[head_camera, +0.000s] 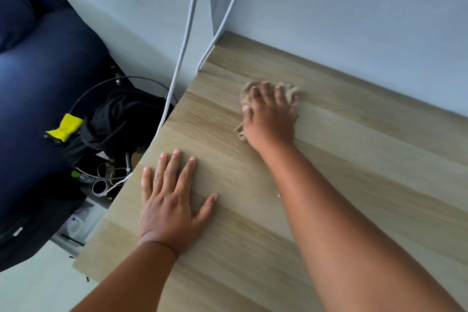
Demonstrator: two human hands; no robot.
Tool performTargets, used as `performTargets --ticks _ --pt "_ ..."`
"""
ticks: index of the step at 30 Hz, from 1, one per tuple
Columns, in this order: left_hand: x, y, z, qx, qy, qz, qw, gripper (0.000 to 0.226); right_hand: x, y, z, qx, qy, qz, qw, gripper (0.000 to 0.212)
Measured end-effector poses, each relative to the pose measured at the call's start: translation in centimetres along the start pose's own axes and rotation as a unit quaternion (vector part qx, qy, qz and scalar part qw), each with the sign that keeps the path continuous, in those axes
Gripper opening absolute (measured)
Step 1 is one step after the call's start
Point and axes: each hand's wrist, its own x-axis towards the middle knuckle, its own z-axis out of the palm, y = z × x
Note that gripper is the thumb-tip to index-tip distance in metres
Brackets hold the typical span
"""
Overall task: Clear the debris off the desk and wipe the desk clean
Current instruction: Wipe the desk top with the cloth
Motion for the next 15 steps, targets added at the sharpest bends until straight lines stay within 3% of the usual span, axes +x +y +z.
performTargets --ticks 5,7,11,15 --pt "-0.1 0.0 0.0 0.001 0.005 0.003 1.000 0.086 -7.8 1.4 1.0 -0.028 -0.014 -0.213 0.977 0.053" --pt "0.0 0.0 0.0 0.000 0.001 0.003 1.000 0.086 -9.2 5.4 0.5 -0.032 -0.018 -0.234 0.972 0.052" --pt "0.0 0.0 -0.2 -0.004 -0.006 0.001 1.000 0.087 -7.8 11.6 -1.2 -0.028 -0.015 -0.095 0.995 0.058" --pt "0.0 0.2 -0.5 -0.005 -0.015 -0.001 1.000 0.087 -0.7 10.5 -2.0 -0.026 -0.010 0.087 0.996 0.057"
